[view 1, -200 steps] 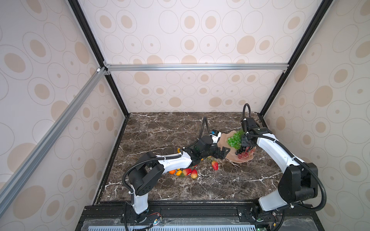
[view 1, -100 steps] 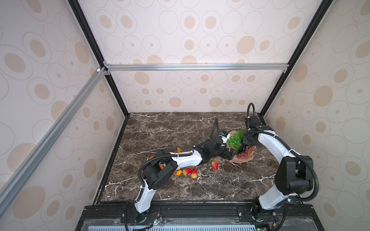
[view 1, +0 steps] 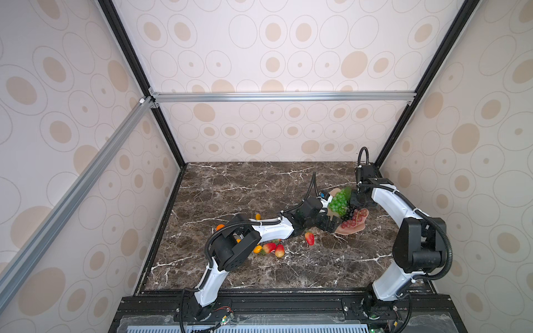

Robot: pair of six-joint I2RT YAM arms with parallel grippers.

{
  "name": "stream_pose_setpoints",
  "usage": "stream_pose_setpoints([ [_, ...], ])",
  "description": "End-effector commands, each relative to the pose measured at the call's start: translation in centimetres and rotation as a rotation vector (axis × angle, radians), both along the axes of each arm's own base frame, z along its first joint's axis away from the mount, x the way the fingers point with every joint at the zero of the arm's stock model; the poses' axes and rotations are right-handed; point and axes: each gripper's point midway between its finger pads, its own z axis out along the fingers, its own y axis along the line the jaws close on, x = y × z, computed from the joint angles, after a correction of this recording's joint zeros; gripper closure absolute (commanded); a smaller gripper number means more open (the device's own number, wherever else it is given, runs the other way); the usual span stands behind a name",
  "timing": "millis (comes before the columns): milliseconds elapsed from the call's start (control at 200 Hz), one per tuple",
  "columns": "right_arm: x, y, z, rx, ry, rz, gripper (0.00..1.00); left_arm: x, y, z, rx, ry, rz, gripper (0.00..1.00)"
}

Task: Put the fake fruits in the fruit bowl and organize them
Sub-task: 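Lower the red grapes into the bowl beside the dark grapes, then open the right gripper and raise it from the bowl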

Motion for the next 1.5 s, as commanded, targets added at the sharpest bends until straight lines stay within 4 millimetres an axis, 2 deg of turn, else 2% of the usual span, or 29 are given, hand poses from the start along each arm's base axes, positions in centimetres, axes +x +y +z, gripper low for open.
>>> stream_pose_setpoints([
  [0,0.2,0.0,0.5,0.008,-0.007,-0.002,0.86,-0.3,-1.0,1.3,-0.018,-0.022,-0.023,0.02],
  [225,-0.2,-0.1,2.5,0.011,-0.068,-0.012,0.73,-0.5,-0.8,1.0,0.002,-0.013,-0.023,0.02],
  [480,-1.0,0.2,5.6,0.033,-0.174,-0.011,0.61,-0.1,-0.4,2.7,-0.007,-0.044,0.000,0.02],
  [600,-1.4,1.1,7.2,0.079,-0.256,0.020,0.57,0.0,0.2,4.4,-0.015,-0.082,0.020,0.02],
  [765,-1.8,4.2,8.5,0.220,-0.322,0.082,0.58,0.1,1.9,6.8,-0.024,-0.142,0.060,0.02],
  [905,-1.9,8.8,8.6,0.325,-0.332,0.179,0.58,0.0,4.7,7.2,-0.002,-0.169,0.110,0.02],
  [980,-2.0,10.9,8.4,0.331,-0.317,0.227,0.58,0.0,6.3,8.5,-0.032,-0.190,0.136,0.02],
  [1145,-2.4,14.5,7.9,0.343,-0.292,0.300,0.59,-0.4,10.6,8.8,-0.040,-0.189,0.195,0.02],
  [1160,-2.6,15.5,7.8,0.349,-0.285,0.324,0.59,-0.4,11.0,8.8,-0.041,-0.188,0.201,0.02],
  [1225,-2.8,17.1,7.5,0.361,-0.275,0.358,0.59,-0.5,12.7,8.8,-0.040,-0.185,0.228,0.02],
  [1495,-3.7,22.4,5.8,0.349,-0.212,0.476,0.59,0.0,20.3,8.4,-0.051,-0.159,0.379,0.02],
])
